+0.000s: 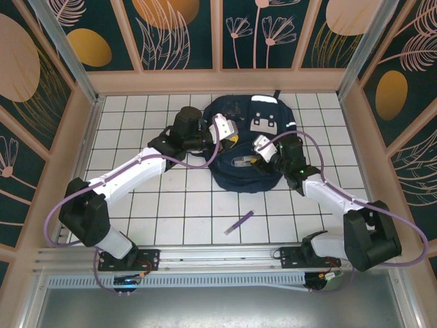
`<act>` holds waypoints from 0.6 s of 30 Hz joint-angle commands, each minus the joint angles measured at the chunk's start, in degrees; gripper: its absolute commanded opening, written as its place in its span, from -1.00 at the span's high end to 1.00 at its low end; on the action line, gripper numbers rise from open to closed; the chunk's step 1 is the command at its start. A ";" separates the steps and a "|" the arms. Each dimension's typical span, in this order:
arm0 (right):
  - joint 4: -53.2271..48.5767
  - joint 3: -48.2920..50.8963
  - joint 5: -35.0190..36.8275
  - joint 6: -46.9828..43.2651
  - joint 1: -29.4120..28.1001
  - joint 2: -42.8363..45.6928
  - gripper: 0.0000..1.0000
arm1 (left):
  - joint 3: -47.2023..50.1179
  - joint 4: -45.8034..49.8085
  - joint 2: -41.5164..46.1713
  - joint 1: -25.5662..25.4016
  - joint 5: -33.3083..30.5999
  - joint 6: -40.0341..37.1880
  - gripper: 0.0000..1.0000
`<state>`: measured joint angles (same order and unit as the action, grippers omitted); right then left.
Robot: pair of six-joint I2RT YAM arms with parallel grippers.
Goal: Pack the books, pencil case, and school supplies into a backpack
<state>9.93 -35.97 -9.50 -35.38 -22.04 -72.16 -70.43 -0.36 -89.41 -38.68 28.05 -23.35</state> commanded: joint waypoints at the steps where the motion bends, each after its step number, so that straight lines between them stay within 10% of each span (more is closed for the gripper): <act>1: 6.49 3.08 14.15 9.13 -0.20 3.95 -0.40 | 1.11 -2.08 -0.99 -0.02 0.98 -3.17 0.98; 4: -0.87 3.40 14.28 16.52 0.70 8.36 -0.43 | 3.38 -0.42 -1.91 -0.07 2.17 -9.56 0.09; 8: -5.60 5.44 11.83 26.04 1.00 15.55 -0.46 | 5.23 -4.73 -5.60 -0.12 -2.79 -6.64 -0.44; 18: -18.74 3.02 16.69 63.59 5.11 16.88 -0.45 | -3.79 -2.91 -20.68 -4.43 -7.33 -9.11 -0.47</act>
<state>-1.50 -30.52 5.80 14.74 -18.44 -52.60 -70.96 -3.16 -108.64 -42.04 22.90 -30.30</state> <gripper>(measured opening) 0.727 0.740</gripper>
